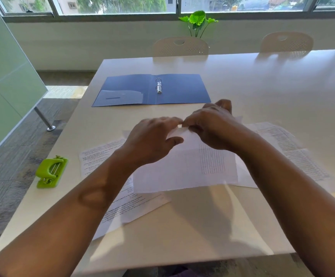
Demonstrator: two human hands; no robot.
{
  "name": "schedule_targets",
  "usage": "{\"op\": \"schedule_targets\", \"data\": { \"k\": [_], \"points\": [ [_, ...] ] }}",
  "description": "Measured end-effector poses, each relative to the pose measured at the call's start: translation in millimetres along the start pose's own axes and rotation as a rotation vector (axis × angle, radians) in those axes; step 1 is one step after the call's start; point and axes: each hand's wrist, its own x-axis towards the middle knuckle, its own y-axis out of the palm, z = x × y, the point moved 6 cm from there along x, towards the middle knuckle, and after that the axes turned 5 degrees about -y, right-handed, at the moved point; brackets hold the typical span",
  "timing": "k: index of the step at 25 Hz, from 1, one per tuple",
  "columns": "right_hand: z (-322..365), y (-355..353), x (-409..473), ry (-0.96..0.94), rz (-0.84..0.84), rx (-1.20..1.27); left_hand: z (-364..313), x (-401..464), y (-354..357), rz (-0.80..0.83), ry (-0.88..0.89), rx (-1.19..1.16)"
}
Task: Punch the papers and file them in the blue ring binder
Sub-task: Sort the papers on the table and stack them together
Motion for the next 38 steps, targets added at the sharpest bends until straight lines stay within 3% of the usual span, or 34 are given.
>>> {"op": "schedule_targets", "data": {
  "k": [2,4,6,8,11,15,16,23,27,33,35,38],
  "points": [
    [7,-3,-4,-0.078,-0.121,-0.026,8,-2,7,0.028,-0.055,-0.045],
    [2,-7,-14,-0.051,-0.383,-0.082,23,-5,9,-0.013,-0.127,-0.087],
    [-12,-10,-33,0.151,-0.690,-0.077,41,-10,7,-0.084,-0.245,-0.271],
    [-29,-5,-54,0.426,-0.858,0.120,55,-17,5,-0.154,-0.391,-0.553],
    [-50,20,-65,0.650,-0.771,0.458,67,-32,8,-0.229,-0.573,-0.901],
    [-51,73,-57,0.721,-0.514,1.428,67,-48,24,-0.218,-0.721,-1.239],
    [-47,82,-55,0.719,-0.455,1.563,66,-52,28,-0.219,-0.747,-1.286],
    [-36,102,-45,0.717,-0.256,1.588,77,-74,52,-0.219,-0.861,-1.388],
    [-42,102,-46,0.771,-0.246,1.427,85,-85,56,-0.177,-0.789,-1.186],
    [-58,113,-51,0.880,-0.189,1.245,106,-108,61,0.139,-0.762,-0.126],
    [-62,115,-52,0.889,-0.192,1.207,114,-115,59,0.251,-0.791,-0.016],
    [-62,113,-55,0.886,-0.204,1.130,122,-125,59,0.416,-0.801,-0.063]
  ]
}}
